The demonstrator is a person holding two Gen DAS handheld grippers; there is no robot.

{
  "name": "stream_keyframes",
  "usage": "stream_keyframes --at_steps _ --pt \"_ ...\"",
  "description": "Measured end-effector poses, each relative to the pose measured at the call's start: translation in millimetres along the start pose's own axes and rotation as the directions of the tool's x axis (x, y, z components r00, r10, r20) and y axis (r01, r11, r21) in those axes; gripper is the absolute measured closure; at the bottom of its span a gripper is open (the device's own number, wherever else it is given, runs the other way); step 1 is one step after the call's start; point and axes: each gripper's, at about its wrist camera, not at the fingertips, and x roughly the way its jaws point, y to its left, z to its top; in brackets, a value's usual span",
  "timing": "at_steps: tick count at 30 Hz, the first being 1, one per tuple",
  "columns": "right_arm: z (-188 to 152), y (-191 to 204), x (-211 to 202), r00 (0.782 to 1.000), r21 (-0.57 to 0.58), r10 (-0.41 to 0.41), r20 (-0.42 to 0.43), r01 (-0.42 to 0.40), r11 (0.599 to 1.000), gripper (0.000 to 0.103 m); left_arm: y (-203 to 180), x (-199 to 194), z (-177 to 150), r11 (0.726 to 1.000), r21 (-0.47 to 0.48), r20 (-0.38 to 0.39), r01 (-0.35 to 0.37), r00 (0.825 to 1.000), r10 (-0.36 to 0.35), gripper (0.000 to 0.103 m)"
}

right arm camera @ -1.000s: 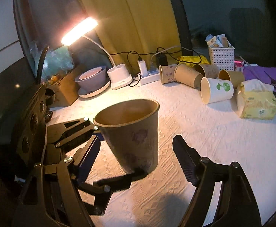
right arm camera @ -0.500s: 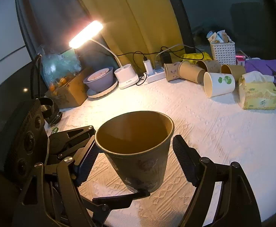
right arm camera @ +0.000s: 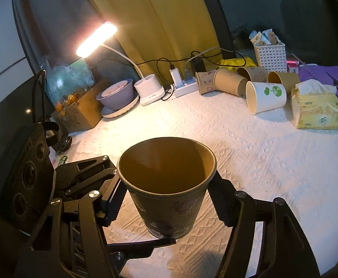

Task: Flip cup upright
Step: 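Close the right gripper on the cup while the left gripper releases it, then lower the upright cup onto the table with the right gripper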

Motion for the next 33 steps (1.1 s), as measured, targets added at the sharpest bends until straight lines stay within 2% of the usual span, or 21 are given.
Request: stream_keyframes --at_steps 2,4,11,17,24,33 --pt "0.8 -1.0 2.8 1.000 0.002 0.000 -0.002 0.000 1.000 0.034 5.3 2.8 -0.3 1.000 -0.015 -0.008 0.004 1.000 -0.004 0.036" --pt "2.8 -2.5 4.7 1.000 0.002 -0.007 0.001 0.007 1.000 0.034 9.0 4.5 -1.9 0.999 -0.033 -0.016 0.010 1.000 -0.011 0.027" --pt "14.8 -9.5 15.8 0.998 0.001 -0.056 0.012 0.056 0.998 0.034 26.7 6.9 -7.3 0.995 -0.089 -0.037 0.034 0.999 -0.038 0.026" --pt "26.7 -12.6 28.6 0.995 -0.005 -0.094 0.030 0.094 0.996 0.034 51.9 7.8 -13.1 0.986 -0.167 -0.065 0.013 0.998 -0.024 0.026" --pt "34.8 -18.3 55.1 0.989 -0.007 -0.144 0.020 0.144 0.990 0.034 102.8 8.4 -27.4 0.950 -0.299 -0.102 -0.093 0.993 0.065 0.026" --pt "37.8 -20.5 75.5 0.981 -0.028 -0.191 0.026 0.192 0.981 0.034 145.3 7.1 -35.2 0.899 -0.406 -0.099 -0.163 0.986 0.134 0.026"
